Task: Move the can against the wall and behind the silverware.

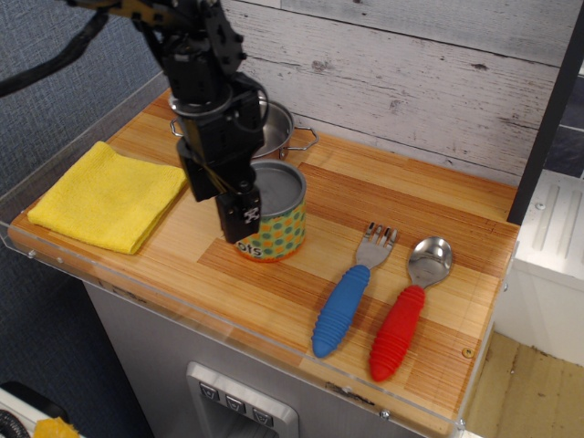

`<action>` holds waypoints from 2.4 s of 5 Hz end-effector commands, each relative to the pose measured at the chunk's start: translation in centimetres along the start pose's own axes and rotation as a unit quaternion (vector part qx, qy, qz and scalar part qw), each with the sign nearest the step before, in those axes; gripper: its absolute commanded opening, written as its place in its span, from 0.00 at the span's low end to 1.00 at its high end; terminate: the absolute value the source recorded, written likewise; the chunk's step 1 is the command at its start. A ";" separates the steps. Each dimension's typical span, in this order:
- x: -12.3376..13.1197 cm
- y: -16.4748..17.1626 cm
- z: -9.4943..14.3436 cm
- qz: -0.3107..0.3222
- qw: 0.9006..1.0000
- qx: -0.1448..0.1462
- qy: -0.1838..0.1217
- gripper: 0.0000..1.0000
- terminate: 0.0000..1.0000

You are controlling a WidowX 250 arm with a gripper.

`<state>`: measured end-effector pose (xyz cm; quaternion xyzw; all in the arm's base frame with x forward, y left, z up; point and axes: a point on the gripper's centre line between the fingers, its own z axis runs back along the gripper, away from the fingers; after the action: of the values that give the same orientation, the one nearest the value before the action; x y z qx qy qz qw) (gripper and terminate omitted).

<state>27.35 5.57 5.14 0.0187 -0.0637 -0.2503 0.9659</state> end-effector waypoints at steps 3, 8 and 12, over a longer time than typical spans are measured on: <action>5.7 0.8 0.9 -0.002 0.999 0.023 -0.037 1.00 0.00; 12.1 0.1 0.4 -0.006 0.998 0.016 -0.062 1.00 0.00; 13.9 -1.1 1.9 -0.023 0.995 0.002 -0.100 1.00 0.00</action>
<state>37.74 -2.52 5.53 -0.0131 -0.1254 -0.2710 0.9543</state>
